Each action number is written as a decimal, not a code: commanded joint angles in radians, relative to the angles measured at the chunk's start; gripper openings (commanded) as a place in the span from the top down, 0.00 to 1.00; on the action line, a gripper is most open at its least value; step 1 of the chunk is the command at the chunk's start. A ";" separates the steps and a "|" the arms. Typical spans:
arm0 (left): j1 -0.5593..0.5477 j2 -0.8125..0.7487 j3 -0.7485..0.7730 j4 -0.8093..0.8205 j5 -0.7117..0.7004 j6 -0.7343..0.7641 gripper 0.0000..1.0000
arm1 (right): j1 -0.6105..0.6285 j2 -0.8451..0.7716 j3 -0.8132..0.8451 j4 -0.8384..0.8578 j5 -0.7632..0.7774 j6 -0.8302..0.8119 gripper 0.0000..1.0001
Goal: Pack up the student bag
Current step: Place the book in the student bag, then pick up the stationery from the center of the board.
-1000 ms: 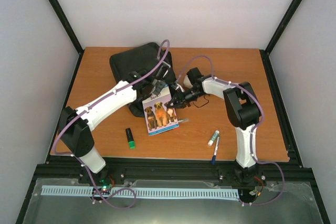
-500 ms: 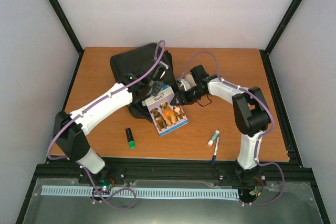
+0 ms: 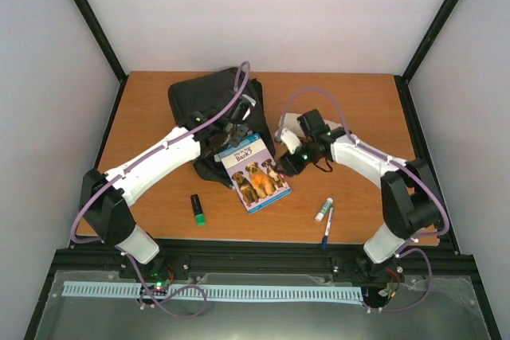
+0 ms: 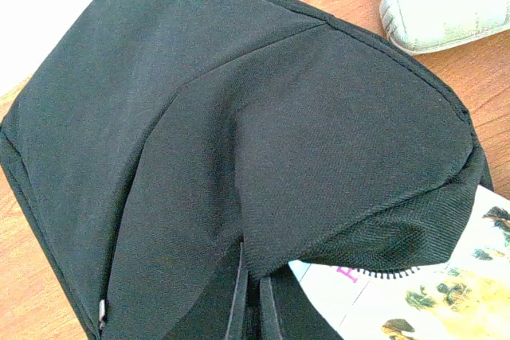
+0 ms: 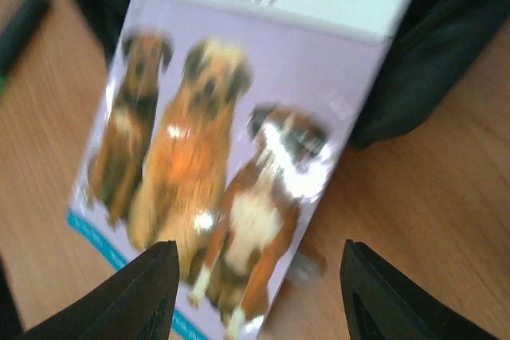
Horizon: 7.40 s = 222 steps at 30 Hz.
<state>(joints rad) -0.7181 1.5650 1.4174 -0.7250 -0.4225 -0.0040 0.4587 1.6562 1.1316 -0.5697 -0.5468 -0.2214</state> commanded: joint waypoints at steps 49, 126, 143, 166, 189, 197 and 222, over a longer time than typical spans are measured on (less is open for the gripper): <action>0.007 -0.089 0.020 0.064 0.079 -0.042 0.99 | 0.560 0.134 -0.197 0.751 0.884 -0.909 0.58; 0.006 -0.022 0.037 0.020 0.142 -0.067 0.99 | -0.509 0.196 0.290 -0.038 0.161 -0.665 0.56; 0.006 -0.027 0.039 0.018 0.161 -0.070 0.99 | -0.515 0.552 0.578 -0.267 0.032 -0.421 0.42; 0.006 -0.024 0.045 0.010 0.175 -0.072 0.99 | -0.550 0.060 0.075 -0.368 0.081 -0.351 0.41; 0.006 -0.016 0.047 0.010 0.187 -0.075 0.98 | -0.092 -0.324 -0.438 0.116 0.632 -0.663 0.20; 0.006 -0.016 0.049 0.009 0.189 -0.077 0.98 | -0.080 -0.211 -0.434 0.225 0.704 -0.660 0.24; 0.006 -0.036 0.051 0.007 0.192 -0.076 0.98 | -0.211 -0.153 -0.106 -0.121 0.400 -0.511 0.84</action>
<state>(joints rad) -0.7113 1.5604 1.4128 -0.7574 -0.2565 -0.0574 0.2630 1.5455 0.9531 -0.4808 0.0463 -0.7837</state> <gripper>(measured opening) 0.023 0.174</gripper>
